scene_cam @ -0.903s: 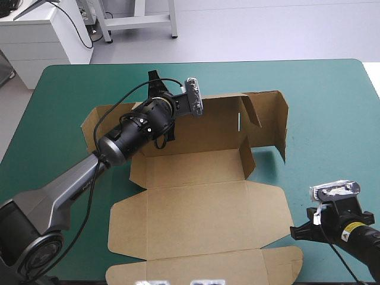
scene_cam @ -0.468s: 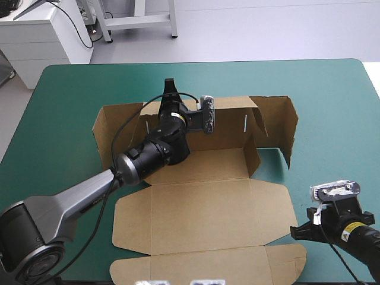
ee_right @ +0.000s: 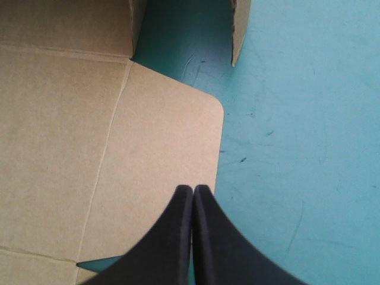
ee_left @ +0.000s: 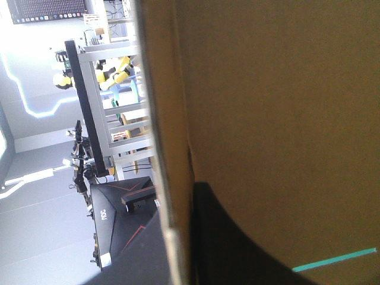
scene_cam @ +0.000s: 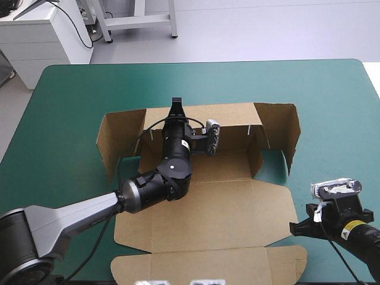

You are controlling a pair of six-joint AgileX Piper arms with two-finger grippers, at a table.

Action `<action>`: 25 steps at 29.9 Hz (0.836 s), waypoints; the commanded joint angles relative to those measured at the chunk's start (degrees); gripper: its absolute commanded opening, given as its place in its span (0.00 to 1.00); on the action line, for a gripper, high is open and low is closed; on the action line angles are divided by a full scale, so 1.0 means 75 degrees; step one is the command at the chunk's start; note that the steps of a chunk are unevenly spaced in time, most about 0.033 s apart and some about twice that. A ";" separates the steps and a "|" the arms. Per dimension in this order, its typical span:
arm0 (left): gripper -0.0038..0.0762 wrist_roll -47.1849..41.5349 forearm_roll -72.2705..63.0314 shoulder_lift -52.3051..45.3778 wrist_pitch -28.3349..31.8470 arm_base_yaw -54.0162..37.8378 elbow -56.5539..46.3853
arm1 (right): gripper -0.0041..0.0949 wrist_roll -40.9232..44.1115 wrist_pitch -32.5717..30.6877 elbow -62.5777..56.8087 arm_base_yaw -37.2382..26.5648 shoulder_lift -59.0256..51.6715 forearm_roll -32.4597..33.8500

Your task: Fold the box

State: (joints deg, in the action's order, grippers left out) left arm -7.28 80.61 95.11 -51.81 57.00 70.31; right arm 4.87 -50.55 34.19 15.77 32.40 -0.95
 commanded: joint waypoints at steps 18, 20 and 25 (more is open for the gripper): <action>0.04 -0.0041 0.0188 -0.0753 -0.0270 0.0307 -0.0258 | 0.02 0.0555 0.1585 0.5042 -0.0107 0.4550 0.2247; 0.04 -0.0025 0.0203 -0.0753 -0.0284 0.0307 -0.0258 | 0.02 0.0419 0.1710 0.5554 -0.0356 0.5096 0.2109; 0.04 -0.0025 0.0203 -0.0753 -0.0311 0.0307 -0.0258 | 0.02 -0.0920 0.1726 0.6610 -0.1551 0.6247 0.0127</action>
State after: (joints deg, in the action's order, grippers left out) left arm -7.89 79.40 92.08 -52.44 59.01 67.11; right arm 4.86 -40.29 78.62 8.72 76.99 7.78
